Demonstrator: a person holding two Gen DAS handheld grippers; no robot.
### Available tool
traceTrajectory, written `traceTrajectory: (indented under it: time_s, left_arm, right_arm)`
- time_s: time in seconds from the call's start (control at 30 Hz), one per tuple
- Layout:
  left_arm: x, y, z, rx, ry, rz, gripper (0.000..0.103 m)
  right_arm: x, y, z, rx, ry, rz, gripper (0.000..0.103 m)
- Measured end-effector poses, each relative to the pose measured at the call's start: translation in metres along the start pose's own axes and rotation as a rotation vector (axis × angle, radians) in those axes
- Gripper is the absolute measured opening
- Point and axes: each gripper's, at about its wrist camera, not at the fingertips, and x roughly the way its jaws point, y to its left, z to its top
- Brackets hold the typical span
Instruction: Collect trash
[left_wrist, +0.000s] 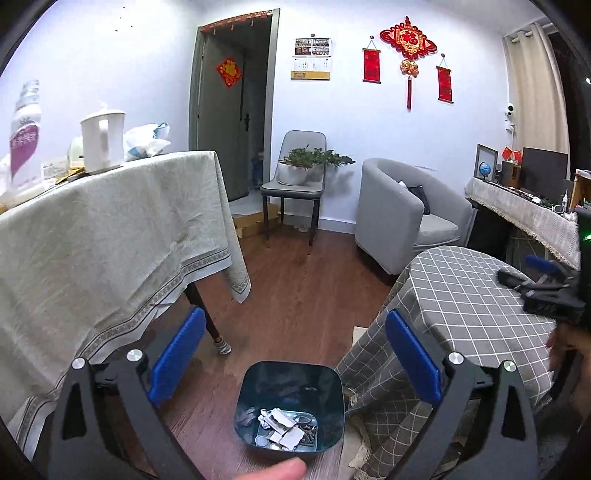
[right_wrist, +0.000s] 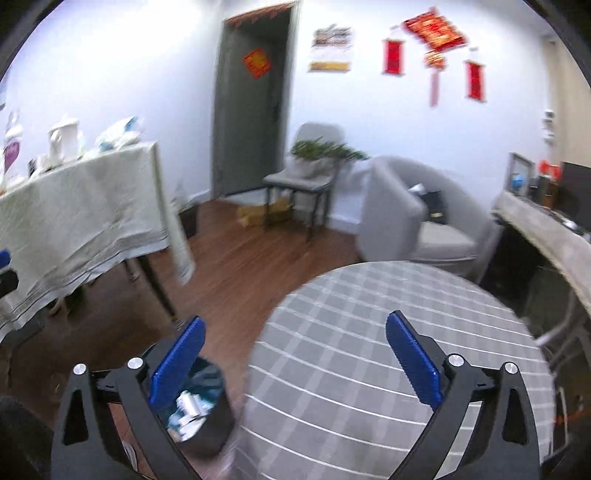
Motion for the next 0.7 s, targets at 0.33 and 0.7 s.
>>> traceTrajectory:
  time_s: [0.33,0.7]
  left_arm:
    - [-0.049,-0.014,-0.017,0.039,-0.076,0.065,0.1]
    - [-0.077,-0.029,-0.067,0.058,-0.016,0.056,0.1]
  right_arm:
    - [-0.092,-0.044,-0.037,0.101,-0.09,-0.032,0.099]
    - [-0.143,-0.046,-0.086,0.103,-0.074,0.006,0.099]
